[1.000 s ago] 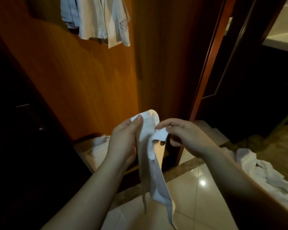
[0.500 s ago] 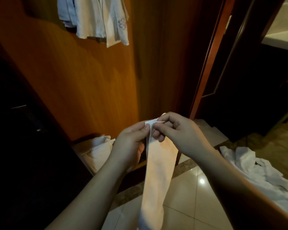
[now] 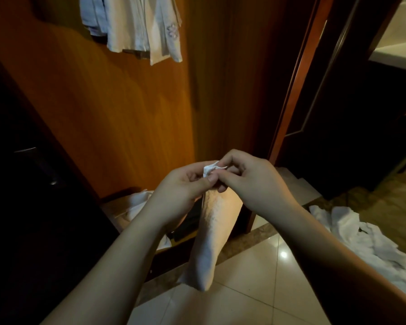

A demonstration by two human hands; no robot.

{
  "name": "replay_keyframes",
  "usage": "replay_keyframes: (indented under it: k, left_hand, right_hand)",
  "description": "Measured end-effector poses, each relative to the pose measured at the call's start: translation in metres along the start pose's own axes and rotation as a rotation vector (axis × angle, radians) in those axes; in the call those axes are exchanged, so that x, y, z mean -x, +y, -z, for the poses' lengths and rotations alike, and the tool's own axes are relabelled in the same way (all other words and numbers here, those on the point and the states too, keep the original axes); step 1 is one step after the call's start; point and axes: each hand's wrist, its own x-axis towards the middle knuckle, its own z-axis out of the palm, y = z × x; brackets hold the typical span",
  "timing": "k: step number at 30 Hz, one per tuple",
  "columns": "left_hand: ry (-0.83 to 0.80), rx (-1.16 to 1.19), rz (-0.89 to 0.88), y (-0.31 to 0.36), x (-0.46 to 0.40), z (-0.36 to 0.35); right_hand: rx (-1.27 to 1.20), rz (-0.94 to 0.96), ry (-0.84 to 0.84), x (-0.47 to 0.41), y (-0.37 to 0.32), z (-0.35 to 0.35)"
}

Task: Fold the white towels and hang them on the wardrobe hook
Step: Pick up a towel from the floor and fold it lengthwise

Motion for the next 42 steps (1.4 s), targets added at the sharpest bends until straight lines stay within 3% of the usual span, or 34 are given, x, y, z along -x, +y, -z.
replay_keyframes:
  k: [5,9,12,19,23,26,29,34,37,39,42]
  left_hand:
    - [0.025,-0.106,0.012,-0.001,0.001,0.006]
    - [0.074,-0.168,0.006,0.000,-0.004,0.018]
    - [0.078,-0.192,0.017,-0.002,-0.007,0.024]
    - [0.075,-0.133,0.044,-0.007,-0.005,0.041]
    - [0.127,-0.120,0.063,-0.009,-0.004,0.056]
    - [0.162,-0.118,0.046,-0.008,-0.004,0.068]
    - [0.140,-0.115,0.028,-0.005,-0.004,0.073]
    - [0.159,-0.061,-0.001,-0.006,-0.008,0.076]
    - [0.196,-0.073,0.011,-0.007,-0.009,0.078]
    - [0.221,-0.072,0.005,-0.007,-0.009,0.079]
    - [0.258,-0.063,-0.030,-0.003,-0.009,0.077]
  right_hand:
    - [0.044,0.045,-0.135,-0.001,0.000,0.006]
    - [0.357,0.025,-0.308,-0.013,0.007,0.021]
    - [0.461,0.022,-0.467,-0.019,0.017,0.030]
    - [0.664,0.060,-0.590,-0.025,0.049,0.043]
    - [0.621,0.200,-0.468,-0.021,0.054,0.051]
    - [0.451,0.334,-0.362,-0.013,0.050,0.051]
    - [0.376,0.295,-0.423,-0.010,0.050,0.046]
    - [0.811,0.154,-0.377,-0.021,0.064,0.058]
    - [0.941,0.166,-0.264,-0.022,0.070,0.064]
    - [0.919,0.149,-0.156,-0.023,0.072,0.065]
    - [0.606,0.067,-0.123,-0.024,0.075,0.062]
